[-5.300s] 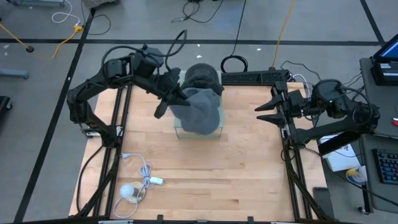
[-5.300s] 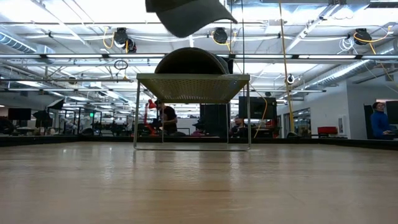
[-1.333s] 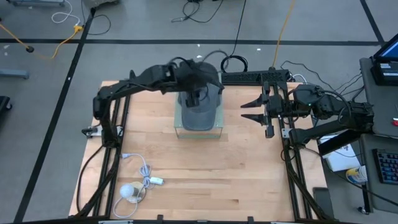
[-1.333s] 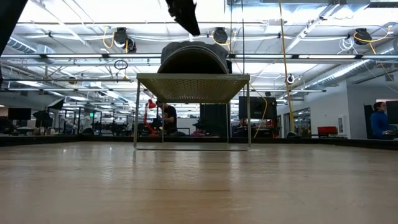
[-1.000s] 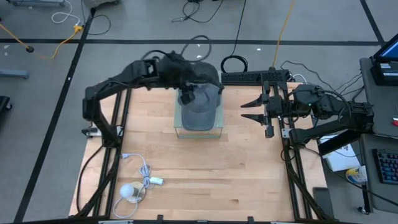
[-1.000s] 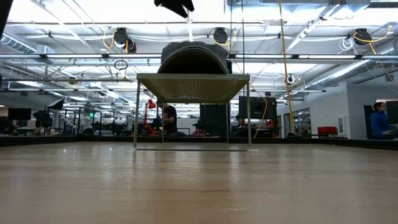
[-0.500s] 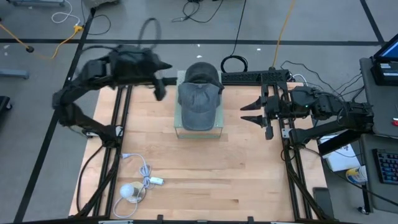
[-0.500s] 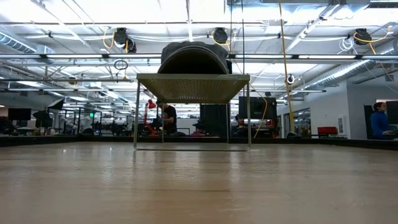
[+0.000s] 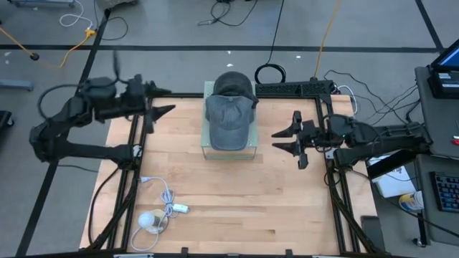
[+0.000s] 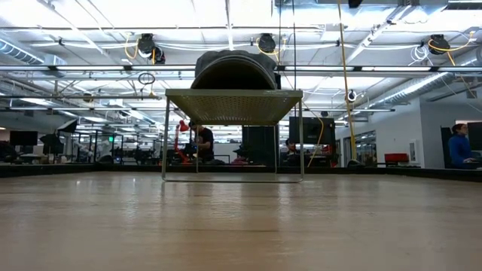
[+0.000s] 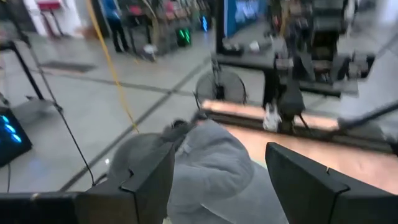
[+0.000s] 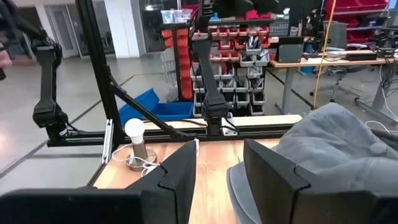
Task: Pick & Place hat
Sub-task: Return to Home Position
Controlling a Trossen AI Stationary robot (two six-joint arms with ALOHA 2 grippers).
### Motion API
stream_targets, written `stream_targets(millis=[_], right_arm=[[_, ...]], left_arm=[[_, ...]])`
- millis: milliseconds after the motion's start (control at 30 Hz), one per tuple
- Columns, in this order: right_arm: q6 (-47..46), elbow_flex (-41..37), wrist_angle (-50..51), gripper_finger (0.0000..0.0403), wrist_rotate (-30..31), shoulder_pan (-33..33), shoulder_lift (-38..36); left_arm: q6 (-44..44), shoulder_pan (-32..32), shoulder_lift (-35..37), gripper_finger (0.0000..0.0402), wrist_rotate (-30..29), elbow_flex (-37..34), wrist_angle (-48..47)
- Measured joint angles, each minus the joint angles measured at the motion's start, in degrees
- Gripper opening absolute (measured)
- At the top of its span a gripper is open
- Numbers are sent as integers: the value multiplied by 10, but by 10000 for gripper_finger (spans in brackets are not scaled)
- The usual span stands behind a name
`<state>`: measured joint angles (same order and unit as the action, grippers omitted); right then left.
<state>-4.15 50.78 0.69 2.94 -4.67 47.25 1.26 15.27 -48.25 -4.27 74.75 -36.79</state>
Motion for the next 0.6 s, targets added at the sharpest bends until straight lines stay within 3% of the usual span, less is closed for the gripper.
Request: stream_targets(millis=[200,600], right_arm=[[-9,-88,-82,130,1,0,-26],[-57,-253,-223,130,15,0,-85]], left_arm=[[-11,0,124,258,-16,-152,95],[-105,0,337,257,-70,-409,191]])
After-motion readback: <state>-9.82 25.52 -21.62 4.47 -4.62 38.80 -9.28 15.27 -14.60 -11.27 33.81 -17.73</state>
